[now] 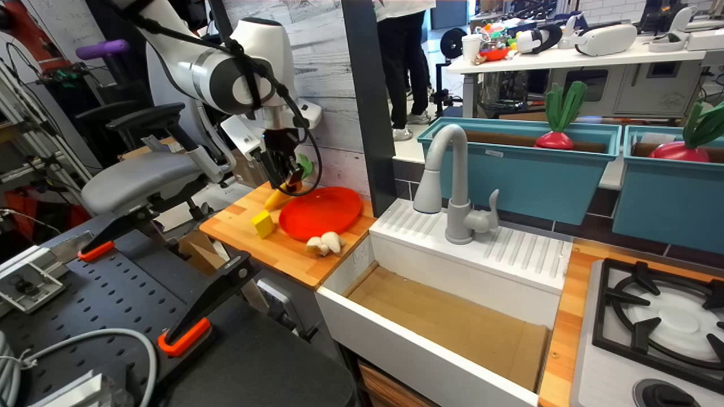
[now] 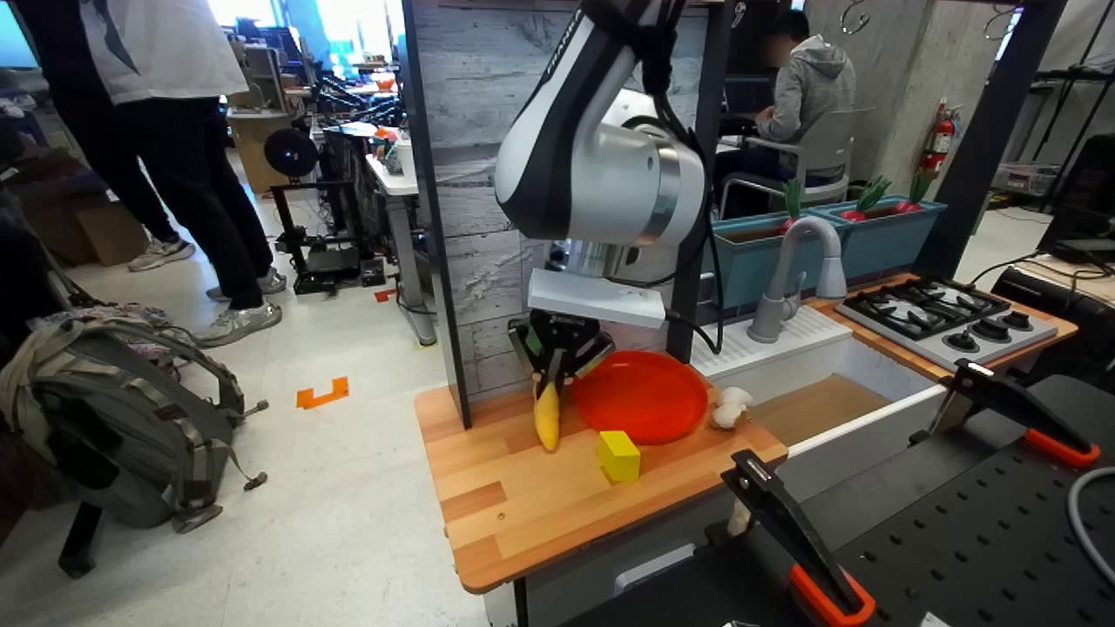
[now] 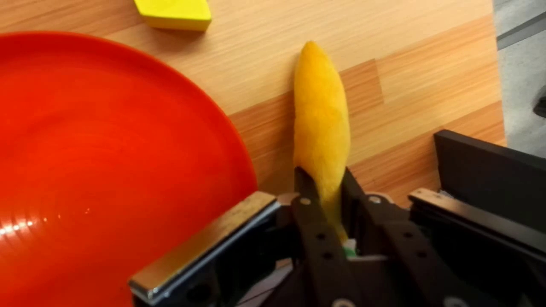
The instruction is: Move the carrot plush toy
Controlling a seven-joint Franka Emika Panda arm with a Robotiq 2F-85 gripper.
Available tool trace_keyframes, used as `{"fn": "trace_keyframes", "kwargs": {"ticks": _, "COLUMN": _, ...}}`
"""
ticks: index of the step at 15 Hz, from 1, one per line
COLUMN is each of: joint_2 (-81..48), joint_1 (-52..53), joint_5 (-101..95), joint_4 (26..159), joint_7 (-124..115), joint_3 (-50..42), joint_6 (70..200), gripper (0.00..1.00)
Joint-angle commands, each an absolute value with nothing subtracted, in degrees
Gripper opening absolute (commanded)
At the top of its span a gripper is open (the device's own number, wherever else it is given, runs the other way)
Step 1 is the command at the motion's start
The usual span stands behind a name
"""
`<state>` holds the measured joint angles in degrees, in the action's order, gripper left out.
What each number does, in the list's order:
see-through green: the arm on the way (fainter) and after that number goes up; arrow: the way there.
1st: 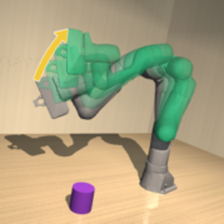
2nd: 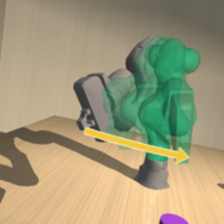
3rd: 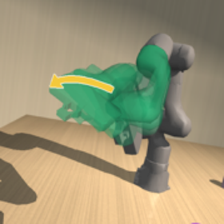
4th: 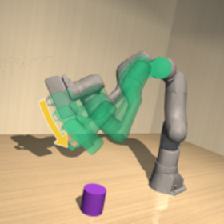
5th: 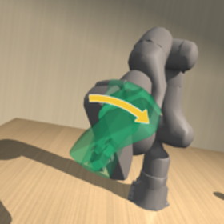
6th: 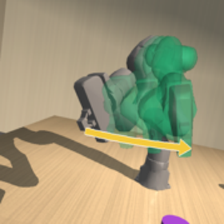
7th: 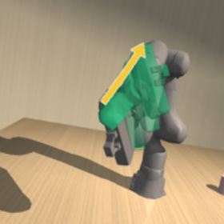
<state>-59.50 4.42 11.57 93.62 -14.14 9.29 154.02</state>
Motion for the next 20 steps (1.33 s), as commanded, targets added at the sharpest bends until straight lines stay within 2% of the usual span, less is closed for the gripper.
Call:
{"fn": "trace_keyframes", "kwargs": {"ticks": 1, "joint_2": -60.8, "joint_1": 4.7, "joint_5": 12.4, "joint_4": 90.6, "joint_7": -13.0, "joint_3": 9.0, "joint_6": 150.1, "gripper": 0.5}}
{"fn": "trace_keyframes", "kwargs": {"ticks": 8, "joint_2": -60.7, "joint_1": 5.8, "joint_5": 11.9, "joint_4": 90.1, "joint_7": -13.2, "joint_3": 8.5, "joint_6": 148.0, "gripper": 0.99}}
{"fn": "trace_keyframes", "kwargs": {"ticks": 14, "joint_2": -55.2, "joint_1": 10.7, "joint_5": 9.2, "joint_4": 96.7, "joint_7": -14.4, "joint_3": 6.1, "joint_6": 150.2, "gripper": 1.0}}
{"fn": "trace_keyframes", "kwargs": {"ticks": 20, "joint_2": -45.6, "joint_1": 20.1, "joint_5": 1.2, "joint_4": 106.7, "joint_7": -16.9, "joint_3": 0.3, "joint_6": 151.0, "gripper": 1.0}}
